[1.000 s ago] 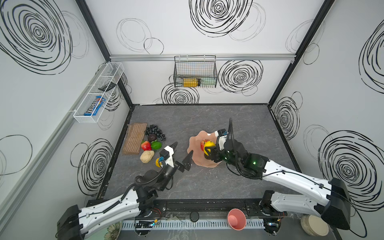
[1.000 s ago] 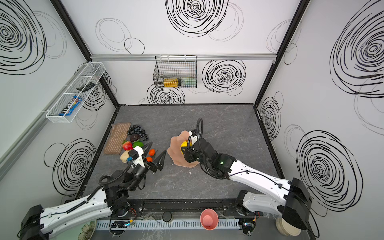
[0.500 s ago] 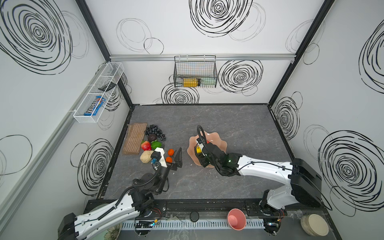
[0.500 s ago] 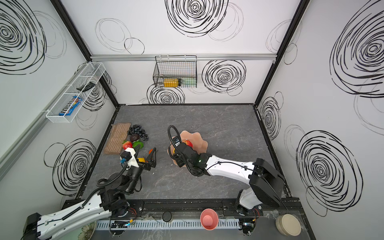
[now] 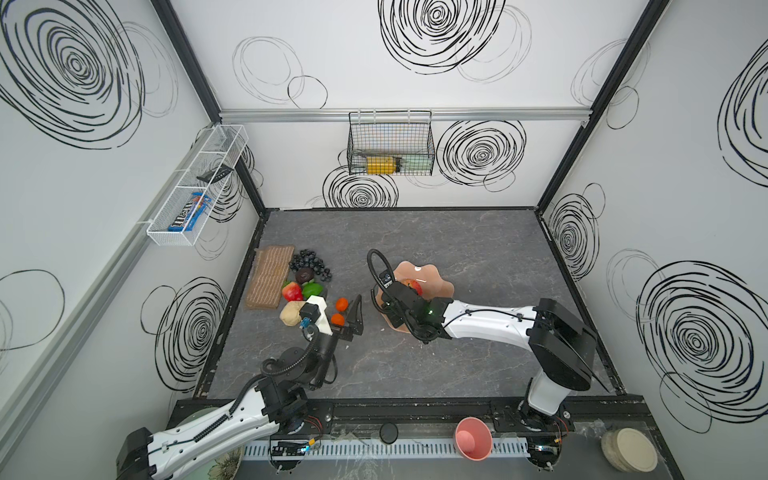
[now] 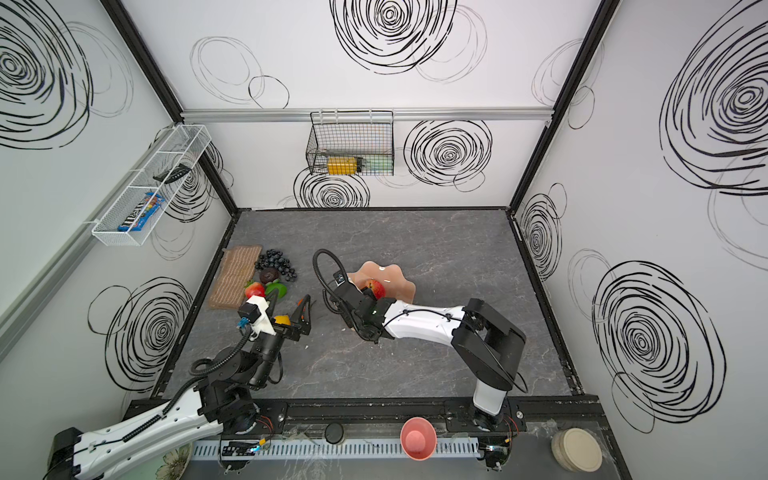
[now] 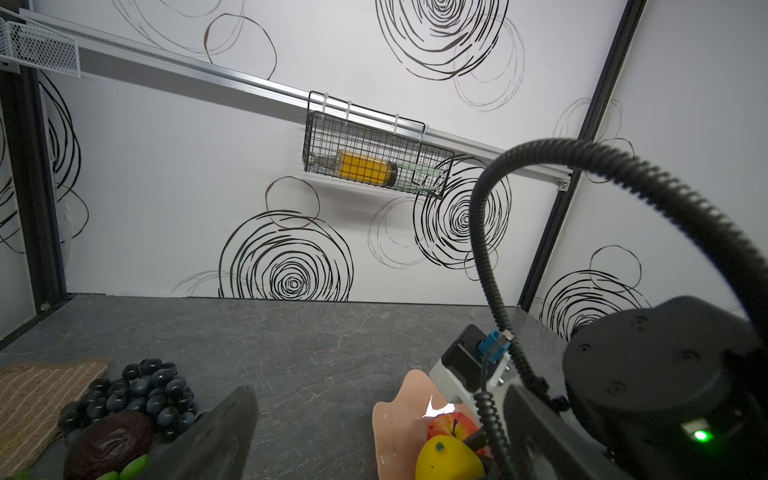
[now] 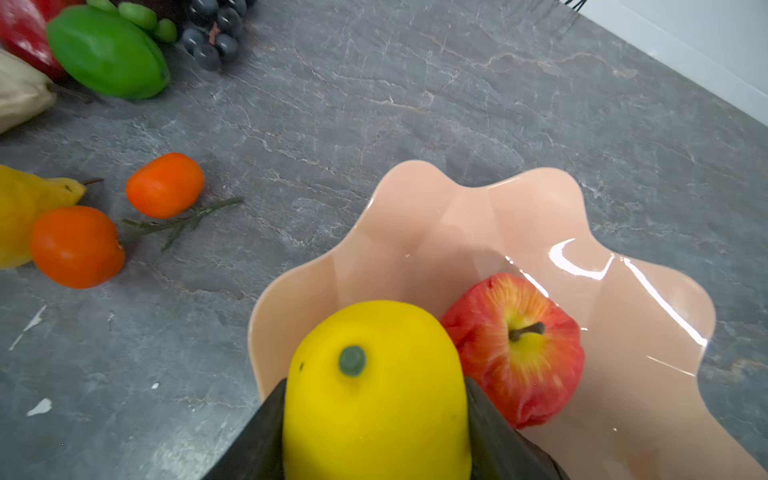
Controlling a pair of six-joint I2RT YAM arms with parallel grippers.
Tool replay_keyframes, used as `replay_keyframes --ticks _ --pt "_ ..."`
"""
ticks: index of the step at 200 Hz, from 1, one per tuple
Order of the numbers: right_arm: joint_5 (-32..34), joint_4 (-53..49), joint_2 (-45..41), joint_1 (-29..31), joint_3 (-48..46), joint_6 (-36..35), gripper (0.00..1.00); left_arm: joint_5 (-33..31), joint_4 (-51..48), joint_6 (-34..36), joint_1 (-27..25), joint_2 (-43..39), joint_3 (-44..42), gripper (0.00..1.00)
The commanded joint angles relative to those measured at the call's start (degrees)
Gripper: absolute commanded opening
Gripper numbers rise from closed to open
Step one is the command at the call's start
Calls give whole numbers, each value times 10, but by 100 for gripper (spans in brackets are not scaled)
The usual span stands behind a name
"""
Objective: Place and organize the fake fruits in the fruit bowl
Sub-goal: 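Lower the lemon into the bowl beside the apple with the right gripper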
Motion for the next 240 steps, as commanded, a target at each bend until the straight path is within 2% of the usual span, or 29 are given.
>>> replay_keyframes --ticks 1,86,145,240 --pt "24 -9 12 1 24 -3 53 -5 21 8 3 1 -6 96" --pt "38 -20 56 -4 52 4 56 -26 14 2 3 -6 -7 96" --pt "42 -42 73 -13 65 21 58 -47 13 2 2 -53 -23 96" --pt "35 -54 79 -17 81 26 66 -47 15 -1 4 -40 -21 96"
